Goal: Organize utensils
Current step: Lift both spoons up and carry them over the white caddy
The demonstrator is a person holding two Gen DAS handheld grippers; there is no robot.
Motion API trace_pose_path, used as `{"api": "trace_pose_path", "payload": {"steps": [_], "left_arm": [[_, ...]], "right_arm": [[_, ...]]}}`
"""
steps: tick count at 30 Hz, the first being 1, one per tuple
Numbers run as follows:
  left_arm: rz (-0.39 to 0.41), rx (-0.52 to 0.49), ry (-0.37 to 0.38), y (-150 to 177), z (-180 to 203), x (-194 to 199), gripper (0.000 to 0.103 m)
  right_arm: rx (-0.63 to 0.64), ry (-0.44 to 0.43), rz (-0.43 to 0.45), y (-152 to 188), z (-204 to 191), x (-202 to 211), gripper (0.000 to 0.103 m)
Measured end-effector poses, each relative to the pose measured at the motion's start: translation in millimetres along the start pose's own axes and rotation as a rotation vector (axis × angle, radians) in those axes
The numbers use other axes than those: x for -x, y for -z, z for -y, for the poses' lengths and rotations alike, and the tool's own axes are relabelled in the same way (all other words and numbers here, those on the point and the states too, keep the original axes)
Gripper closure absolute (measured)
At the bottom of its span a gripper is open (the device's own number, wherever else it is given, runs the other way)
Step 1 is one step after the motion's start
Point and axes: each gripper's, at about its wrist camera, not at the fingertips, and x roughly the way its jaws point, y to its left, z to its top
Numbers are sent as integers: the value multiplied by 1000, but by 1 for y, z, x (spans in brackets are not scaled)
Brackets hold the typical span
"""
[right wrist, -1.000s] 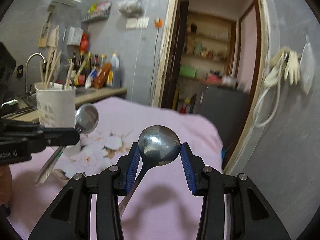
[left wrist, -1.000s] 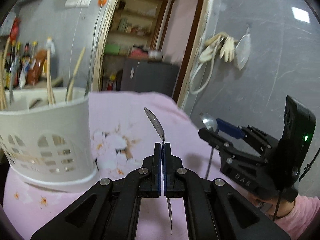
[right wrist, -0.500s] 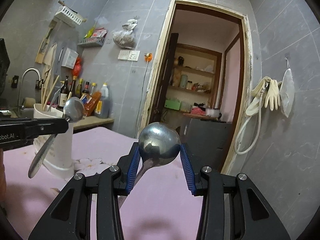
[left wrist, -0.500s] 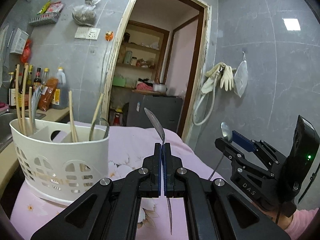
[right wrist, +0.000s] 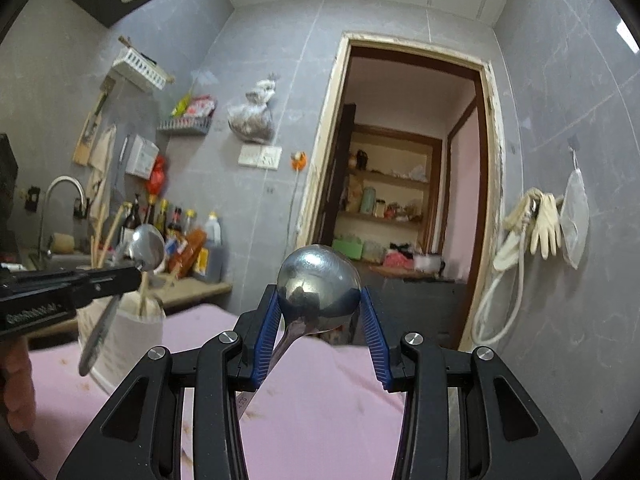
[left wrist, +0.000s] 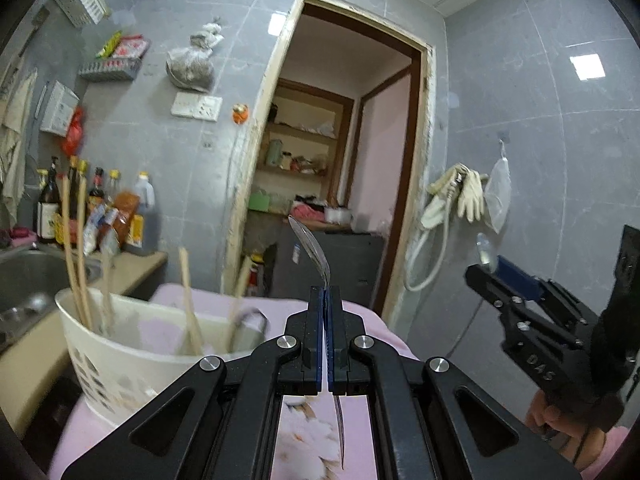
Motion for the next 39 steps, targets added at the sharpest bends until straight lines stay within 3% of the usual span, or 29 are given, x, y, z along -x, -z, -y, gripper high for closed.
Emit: {"api": "trace_pose_path", "payload": {"steps": [11,19,27,39], "left_arm": [[130,59,-108,-51,-68,15,103],[199,150,-211,-68,-138,15,103],[205,239,-262,-60,-176,0,103],[183,268,-334,-27,-186,-12,103]], "right_arm": [[-85,-98,112,-52,-39,-32,65],[-114,-146,127,-68,-75,-69,65],[-93,-150,83,-52,-97,-90,65],[28,-150,36,-37,-115,-105,65]]}}
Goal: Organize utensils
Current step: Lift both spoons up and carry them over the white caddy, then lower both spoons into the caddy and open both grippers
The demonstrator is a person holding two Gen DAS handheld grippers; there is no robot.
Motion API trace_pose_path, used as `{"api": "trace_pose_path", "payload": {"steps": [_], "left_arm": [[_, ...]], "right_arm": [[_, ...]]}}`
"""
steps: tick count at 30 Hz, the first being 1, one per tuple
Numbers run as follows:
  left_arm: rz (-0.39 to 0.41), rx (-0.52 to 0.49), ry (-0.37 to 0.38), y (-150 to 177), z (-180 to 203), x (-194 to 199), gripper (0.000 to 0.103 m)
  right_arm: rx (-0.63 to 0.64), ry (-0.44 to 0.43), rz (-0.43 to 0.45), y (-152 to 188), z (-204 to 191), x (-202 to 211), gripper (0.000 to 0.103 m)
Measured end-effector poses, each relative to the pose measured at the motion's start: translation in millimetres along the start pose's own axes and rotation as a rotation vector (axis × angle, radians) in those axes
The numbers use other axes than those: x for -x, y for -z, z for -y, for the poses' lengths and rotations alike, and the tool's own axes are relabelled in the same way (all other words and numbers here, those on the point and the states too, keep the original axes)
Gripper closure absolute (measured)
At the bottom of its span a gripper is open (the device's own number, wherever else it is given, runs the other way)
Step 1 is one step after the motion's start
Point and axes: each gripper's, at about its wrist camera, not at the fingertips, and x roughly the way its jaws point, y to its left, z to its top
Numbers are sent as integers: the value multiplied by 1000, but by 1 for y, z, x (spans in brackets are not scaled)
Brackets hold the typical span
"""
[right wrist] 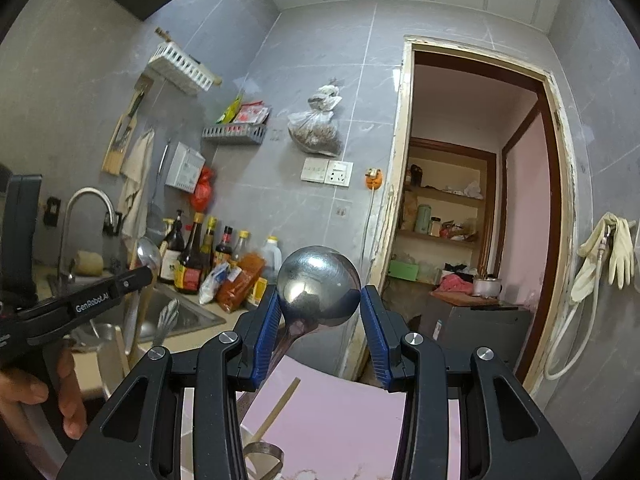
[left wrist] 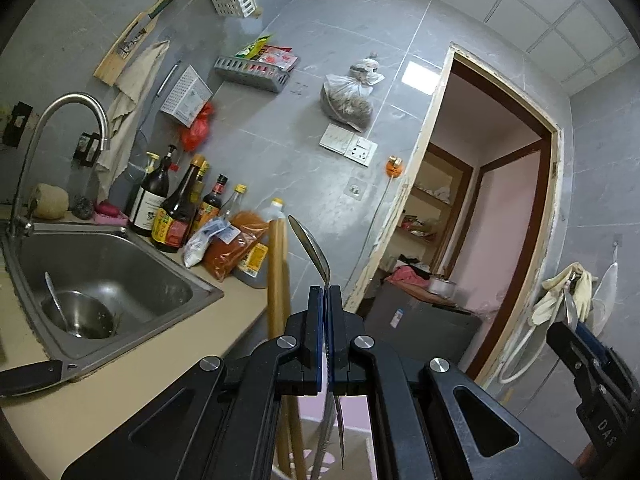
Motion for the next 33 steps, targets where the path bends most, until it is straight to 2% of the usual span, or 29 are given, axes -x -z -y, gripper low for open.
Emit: {"api": "trace_pose_path", "payload": {"steps": [4,12,20,33], "left_arm": [[8,-18,-15,5,2,1,103],[16,-124,-24,22,14,5,103],[-10,-186,2,31,21,8,103],[-81,-222,19,45,25,19,103]], "right_arm": [[21,-8,-21,3,-2,-4,65],[45,-23,-58,11,-8,-10,65],[55,-54,-85,17,-16,-14,65],[35,-116,-117,23,-21,-17,64]]}}
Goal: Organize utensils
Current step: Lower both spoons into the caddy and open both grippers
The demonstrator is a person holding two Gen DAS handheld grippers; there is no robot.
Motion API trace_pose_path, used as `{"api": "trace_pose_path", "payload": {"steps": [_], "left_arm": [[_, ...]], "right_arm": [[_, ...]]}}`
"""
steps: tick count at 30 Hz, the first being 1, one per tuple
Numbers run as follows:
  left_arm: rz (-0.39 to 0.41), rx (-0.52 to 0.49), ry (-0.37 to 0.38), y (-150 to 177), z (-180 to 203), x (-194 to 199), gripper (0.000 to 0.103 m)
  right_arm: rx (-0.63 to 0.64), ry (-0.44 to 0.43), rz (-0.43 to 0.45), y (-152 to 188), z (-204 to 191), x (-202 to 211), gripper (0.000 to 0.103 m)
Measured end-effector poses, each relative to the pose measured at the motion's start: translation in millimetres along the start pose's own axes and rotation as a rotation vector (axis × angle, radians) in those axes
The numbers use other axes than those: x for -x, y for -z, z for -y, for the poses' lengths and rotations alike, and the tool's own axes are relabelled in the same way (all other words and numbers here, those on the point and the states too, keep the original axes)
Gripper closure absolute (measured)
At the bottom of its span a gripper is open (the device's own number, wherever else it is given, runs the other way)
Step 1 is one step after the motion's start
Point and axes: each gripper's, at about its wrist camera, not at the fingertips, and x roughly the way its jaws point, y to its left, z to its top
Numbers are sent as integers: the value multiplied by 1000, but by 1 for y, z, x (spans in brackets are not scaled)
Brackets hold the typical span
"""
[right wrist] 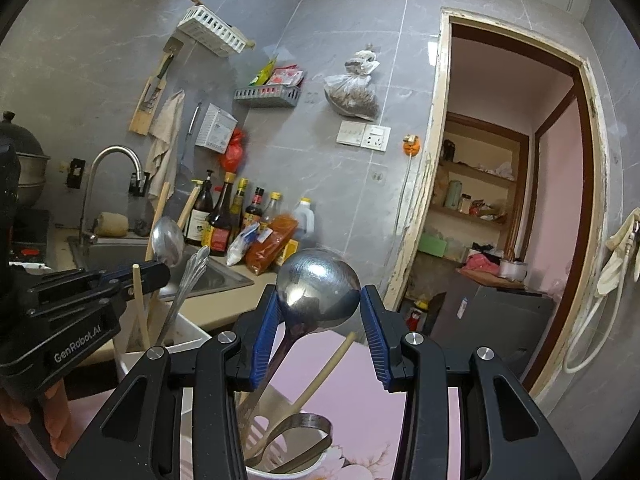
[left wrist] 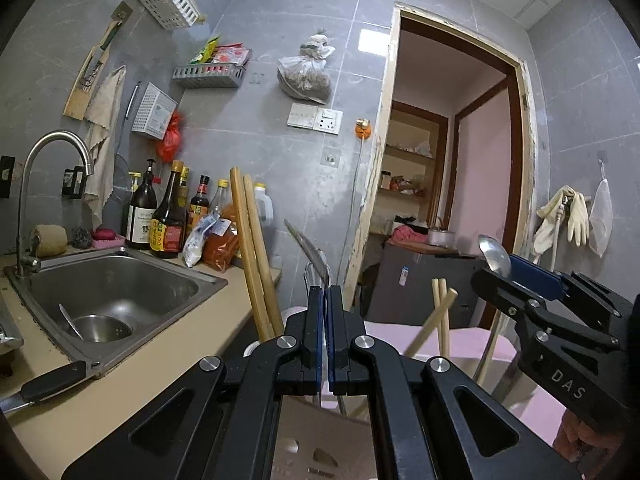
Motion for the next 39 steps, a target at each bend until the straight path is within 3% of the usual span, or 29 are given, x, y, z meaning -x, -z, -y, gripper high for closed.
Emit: {"api": "trace_pose_path", "payload": {"steps": [5,10,20,26,30,35,39], "left_arm": [[-6,4,3,1,-1,3,99],[6,43,20,-2,-6,9,81],[32,83,43,-12,-7,21,71],[53,87,53,-20,-5,31,62],[52,83,58,-24,-2,37,55],[31,76,63,-25,4,42,47],[25,72,73,-25,11,49,30]], "right_arm": [[-17,-29,-11,1,-1,0,64],[-41,-51,-8,2,0,1,63],[-182,-78,10,-2,20,7,55],[-247,-39,21,-3,34,18,51],[-260,-20,43,-6,38,31,38],[-247,8,69,-9,39,54,34],[-239,30,78,-9,41,72,28]]}}
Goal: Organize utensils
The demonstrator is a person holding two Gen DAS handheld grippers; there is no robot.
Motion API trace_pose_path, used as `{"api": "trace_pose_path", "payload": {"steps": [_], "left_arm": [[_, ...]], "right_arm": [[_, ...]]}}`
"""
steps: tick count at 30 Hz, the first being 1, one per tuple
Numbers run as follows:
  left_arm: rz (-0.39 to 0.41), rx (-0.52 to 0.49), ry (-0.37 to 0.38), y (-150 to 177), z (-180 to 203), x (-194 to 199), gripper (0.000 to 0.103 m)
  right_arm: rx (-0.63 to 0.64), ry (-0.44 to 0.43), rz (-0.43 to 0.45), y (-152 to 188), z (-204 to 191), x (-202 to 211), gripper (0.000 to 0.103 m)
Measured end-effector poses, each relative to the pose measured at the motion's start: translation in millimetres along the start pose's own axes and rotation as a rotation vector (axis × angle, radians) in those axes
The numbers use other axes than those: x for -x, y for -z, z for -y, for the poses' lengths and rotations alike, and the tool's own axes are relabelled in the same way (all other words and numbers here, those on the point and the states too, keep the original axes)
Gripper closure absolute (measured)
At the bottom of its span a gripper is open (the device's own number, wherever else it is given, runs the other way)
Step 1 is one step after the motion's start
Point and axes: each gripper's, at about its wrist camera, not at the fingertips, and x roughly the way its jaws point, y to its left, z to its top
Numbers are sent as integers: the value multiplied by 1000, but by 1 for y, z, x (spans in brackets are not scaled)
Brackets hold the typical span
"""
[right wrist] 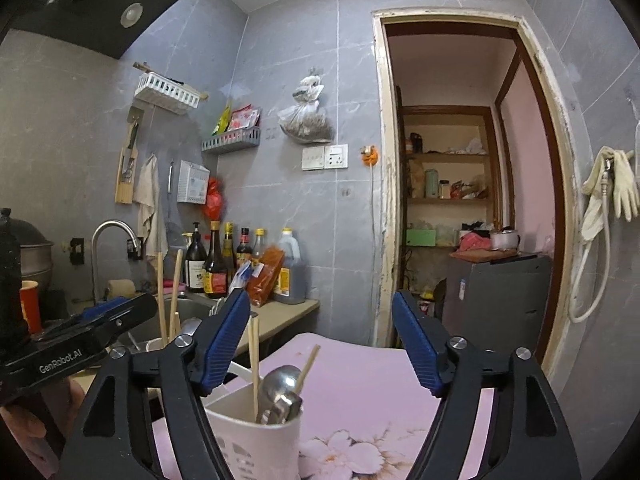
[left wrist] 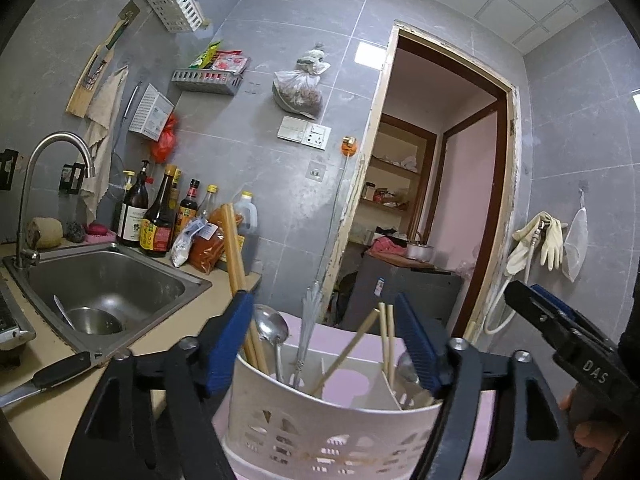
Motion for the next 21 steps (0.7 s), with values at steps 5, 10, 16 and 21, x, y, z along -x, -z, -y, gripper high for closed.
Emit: {"api": "trace_pose_path", "payload": {"steps": [5,10,16,21], "left_arm": [[-11,7,19,2,8,8,14],[-47,31,55,9,14,17,3],[-102,-11,103,20,35,33,2],[-119,-43,144,29,51,55,2]], "right_arm": [[-4,30,13,1,6,25,18],[-39,71,16,7,15,48,4],[-74,119,10,12,25,76,0],[-79,152,-10,20,27,102,0]]}}
